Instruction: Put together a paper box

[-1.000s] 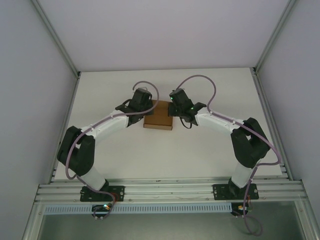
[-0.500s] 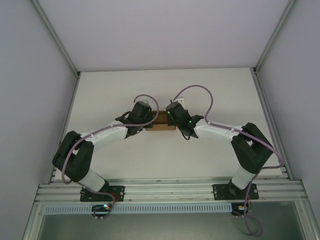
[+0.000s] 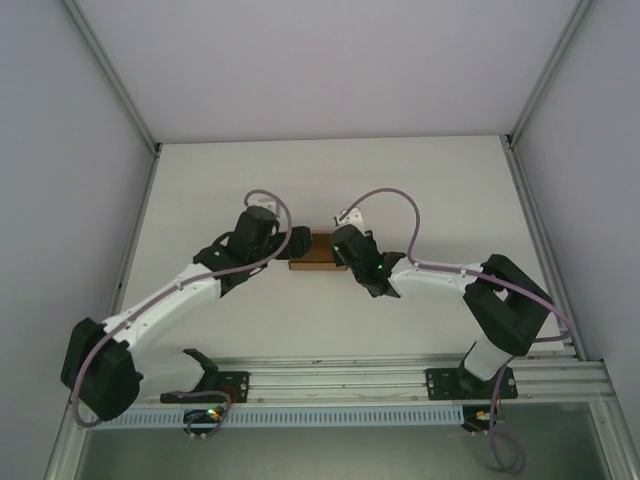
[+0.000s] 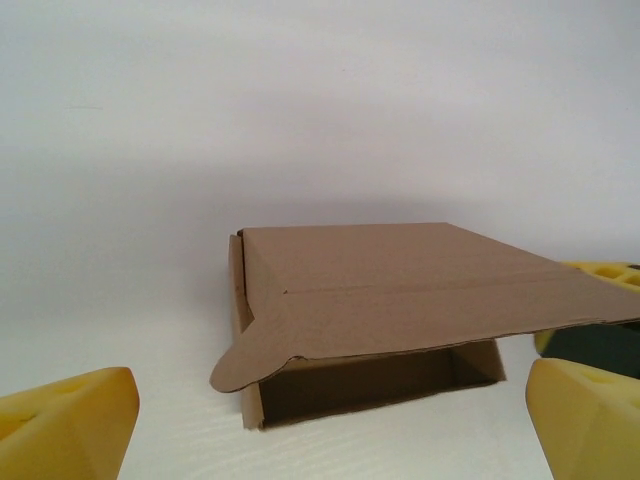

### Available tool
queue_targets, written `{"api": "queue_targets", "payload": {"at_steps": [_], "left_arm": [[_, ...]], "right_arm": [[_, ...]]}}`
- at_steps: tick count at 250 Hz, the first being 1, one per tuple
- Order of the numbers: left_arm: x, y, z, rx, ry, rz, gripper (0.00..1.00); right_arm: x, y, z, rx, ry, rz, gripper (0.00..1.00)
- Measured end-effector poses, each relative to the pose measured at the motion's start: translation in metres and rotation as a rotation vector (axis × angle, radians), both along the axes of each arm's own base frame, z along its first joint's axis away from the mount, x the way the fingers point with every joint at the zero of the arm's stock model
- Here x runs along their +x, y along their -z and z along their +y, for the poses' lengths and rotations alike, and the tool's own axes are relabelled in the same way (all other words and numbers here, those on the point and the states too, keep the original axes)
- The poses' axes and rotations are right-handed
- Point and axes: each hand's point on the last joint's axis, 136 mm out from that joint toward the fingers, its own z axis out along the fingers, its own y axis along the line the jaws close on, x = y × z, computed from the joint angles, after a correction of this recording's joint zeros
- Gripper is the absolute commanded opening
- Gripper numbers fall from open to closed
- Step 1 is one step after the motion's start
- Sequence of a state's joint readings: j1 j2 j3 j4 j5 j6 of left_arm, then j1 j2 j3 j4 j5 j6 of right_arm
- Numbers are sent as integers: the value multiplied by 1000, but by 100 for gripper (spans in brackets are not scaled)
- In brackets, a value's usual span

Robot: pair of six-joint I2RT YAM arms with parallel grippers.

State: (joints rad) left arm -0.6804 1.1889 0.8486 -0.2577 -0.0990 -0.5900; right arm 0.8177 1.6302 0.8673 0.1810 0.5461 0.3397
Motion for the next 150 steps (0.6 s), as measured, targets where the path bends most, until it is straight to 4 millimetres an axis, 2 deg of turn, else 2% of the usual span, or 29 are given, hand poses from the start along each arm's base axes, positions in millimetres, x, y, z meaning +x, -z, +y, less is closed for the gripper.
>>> {"api": "queue_targets", "payload": {"at_steps": [37, 79, 108, 150], "left_arm": [[1, 0, 13, -35, -37, 61, 100], [26, 6, 29, -71, -108, 124, 100], [43, 29, 28, -98, -115, 199, 100], [43, 77, 12, -116, -67, 350, 93]], "right_arm": [[-6, 4, -1, 3, -27, -31, 6], [-16, 15, 0, -9, -69, -40, 11], [-24, 24, 2, -24, -96, -23, 15], [-31, 33, 2, -41, -114, 5, 19]]}}
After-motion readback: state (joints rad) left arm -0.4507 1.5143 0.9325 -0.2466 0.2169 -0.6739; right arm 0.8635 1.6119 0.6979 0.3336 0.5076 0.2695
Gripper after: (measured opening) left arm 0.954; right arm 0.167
